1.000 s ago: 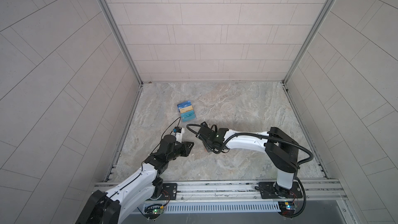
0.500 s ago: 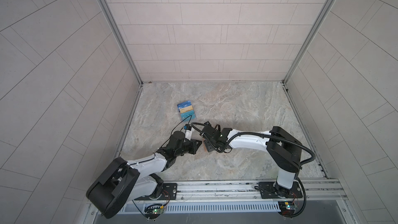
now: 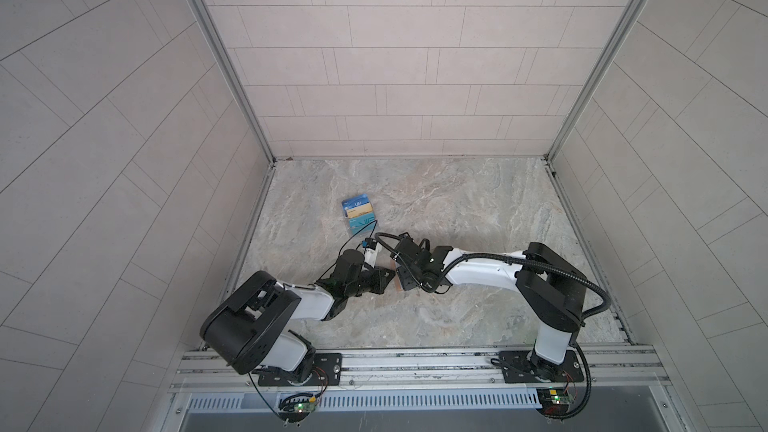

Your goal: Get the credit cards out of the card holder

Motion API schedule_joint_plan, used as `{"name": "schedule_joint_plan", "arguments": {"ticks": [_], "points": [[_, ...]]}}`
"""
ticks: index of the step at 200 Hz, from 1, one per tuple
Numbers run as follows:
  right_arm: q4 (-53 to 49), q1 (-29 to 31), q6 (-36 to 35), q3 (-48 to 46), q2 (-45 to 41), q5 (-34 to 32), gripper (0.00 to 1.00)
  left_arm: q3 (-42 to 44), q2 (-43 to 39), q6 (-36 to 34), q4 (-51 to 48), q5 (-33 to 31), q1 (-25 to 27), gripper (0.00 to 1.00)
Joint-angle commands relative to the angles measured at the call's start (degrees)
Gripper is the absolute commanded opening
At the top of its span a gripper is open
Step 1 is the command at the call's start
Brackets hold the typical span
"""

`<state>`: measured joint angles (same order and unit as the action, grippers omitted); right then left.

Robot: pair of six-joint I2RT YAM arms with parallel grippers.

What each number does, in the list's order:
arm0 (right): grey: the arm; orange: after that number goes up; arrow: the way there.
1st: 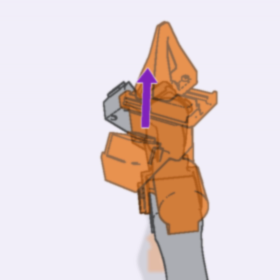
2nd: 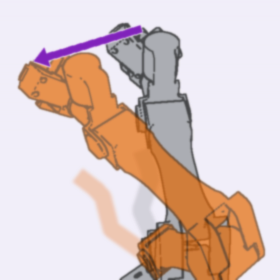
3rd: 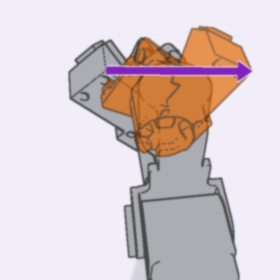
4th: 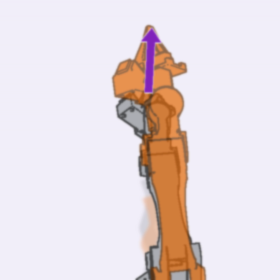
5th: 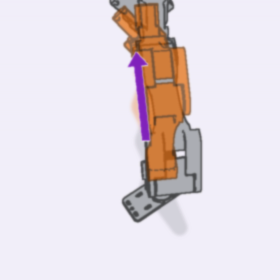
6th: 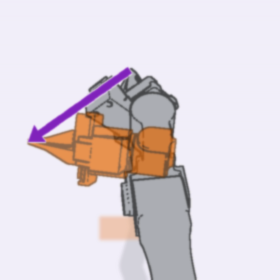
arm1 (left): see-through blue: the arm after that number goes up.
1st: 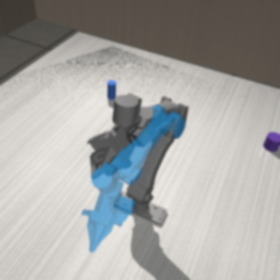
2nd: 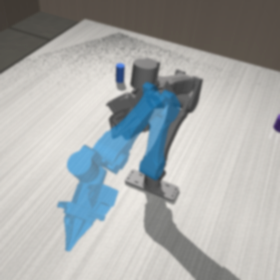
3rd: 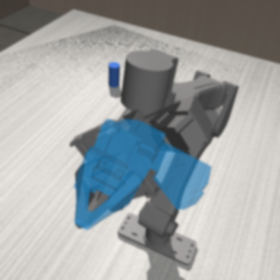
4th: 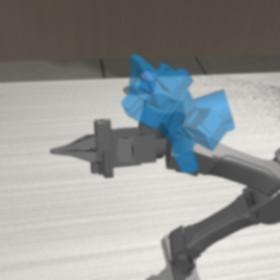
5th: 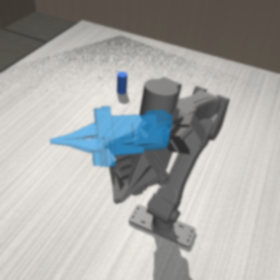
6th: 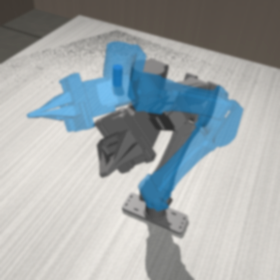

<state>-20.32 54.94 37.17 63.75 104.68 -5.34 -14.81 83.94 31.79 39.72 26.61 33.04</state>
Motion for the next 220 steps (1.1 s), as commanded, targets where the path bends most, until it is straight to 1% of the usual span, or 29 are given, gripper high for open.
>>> {"name": "schedule_joint_plan", "arguments": {"ticks": [1, 72, 119, 175, 220], "points": [[-0.5, -0.3, 1.0, -0.7, -0.8, 0.2, 0.61, -0.9, 1.7, 0.6, 3.6, 0.5, 0.4, 0.11], [-1.0, -0.8, 0.9, -1.0, -1.1, -0.1, 0.56, -1.7, 8.3, 1.9, 6.9, 0.3, 1.2, 0.10], [-4.6, -0.8, 0.2, -0.2, -2.3, -4.6, 0.54, -0.6, 9.2, 1.3, 3.9, -2.3, 1.2, 0.10], [-8.2, -1.0, -1.1, 0.9, -2.8, -8.7, 0.57, 0.0, 12.7, 2.1, 5.5, -2.4, 1.2, 0.09], [-10.4, -2.0, -1.7, 0.4, -3.5, -11.0, 0.58, 0.4, 13.0, 2.3, 6.3, -2.3, 1.2, 0.09]]}}
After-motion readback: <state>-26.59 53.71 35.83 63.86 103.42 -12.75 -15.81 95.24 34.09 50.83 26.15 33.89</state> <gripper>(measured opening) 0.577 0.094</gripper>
